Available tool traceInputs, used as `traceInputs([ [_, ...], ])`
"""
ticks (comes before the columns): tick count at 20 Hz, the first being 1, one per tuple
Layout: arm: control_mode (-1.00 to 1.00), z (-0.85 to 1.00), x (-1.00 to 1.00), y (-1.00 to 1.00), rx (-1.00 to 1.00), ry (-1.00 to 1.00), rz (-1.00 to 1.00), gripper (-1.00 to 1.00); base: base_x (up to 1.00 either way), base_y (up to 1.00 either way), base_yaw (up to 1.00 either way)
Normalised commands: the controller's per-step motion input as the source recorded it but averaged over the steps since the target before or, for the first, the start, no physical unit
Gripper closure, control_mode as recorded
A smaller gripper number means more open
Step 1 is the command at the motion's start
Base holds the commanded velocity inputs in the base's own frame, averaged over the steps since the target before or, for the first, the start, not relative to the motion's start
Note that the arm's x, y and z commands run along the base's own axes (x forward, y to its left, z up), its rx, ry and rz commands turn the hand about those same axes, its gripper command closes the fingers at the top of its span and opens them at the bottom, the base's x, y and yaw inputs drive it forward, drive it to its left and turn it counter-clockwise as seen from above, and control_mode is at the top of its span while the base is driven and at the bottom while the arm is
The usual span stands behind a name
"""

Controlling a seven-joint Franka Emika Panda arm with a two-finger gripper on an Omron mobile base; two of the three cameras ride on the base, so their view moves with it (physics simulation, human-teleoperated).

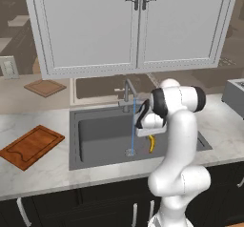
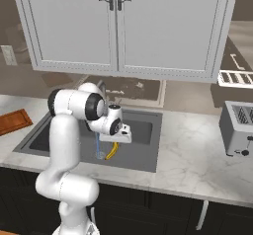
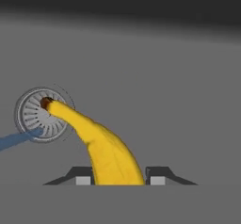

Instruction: Pick the banana from the sink and place it on the cutting board to airdry. Then turn off the sink faucet.

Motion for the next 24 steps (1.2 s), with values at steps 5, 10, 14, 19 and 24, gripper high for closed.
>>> traceInputs([
  [5,-1.00,0.57,-0.20,-0.15,0.00,-0.13,0.06,1.00,0.00,0.00,0.00],
  [10,-1.00,0.64,-0.18,-0.20,0.00,-0.14,0.07,1.00,0.00,0.00,0.00],
  [14,-1.00,0.61,-0.10,-0.22,0.00,-0.13,0.07,1.00,0.00,0.00,0.00],
  [19,-1.00,0.51,-0.17,-0.21,0.00,-0.10,0.08,1.00,0.00,0.00,0.00],
  [24,-1.00,0.54,-0.27,-0.03,0.00,-0.10,0.07,1.00,0.00,0.00,0.00],
])
